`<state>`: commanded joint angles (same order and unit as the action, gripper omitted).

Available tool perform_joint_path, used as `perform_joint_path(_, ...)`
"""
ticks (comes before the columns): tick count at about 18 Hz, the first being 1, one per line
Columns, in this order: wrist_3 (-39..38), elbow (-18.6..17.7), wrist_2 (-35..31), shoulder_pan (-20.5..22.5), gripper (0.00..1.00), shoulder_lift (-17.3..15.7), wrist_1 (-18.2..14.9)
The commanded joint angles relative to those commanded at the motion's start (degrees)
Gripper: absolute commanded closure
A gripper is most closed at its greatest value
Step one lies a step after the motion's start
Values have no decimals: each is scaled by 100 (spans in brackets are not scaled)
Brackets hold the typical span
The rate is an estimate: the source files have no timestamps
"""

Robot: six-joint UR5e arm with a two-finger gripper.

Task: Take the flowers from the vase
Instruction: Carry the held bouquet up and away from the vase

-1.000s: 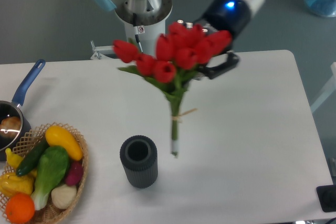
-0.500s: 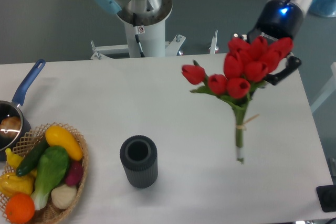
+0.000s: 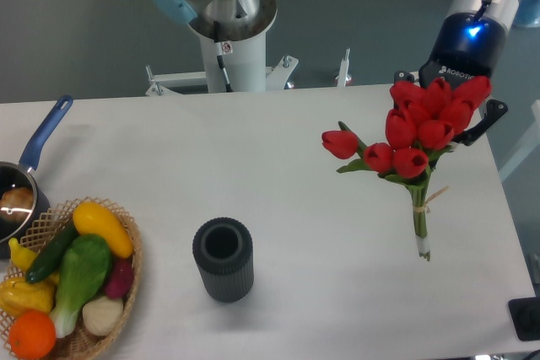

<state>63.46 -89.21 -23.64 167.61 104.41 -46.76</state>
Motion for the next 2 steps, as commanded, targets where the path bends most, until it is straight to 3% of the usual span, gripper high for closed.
perform_joint_path(2, 0, 0, 0, 0, 69, -9, 9)
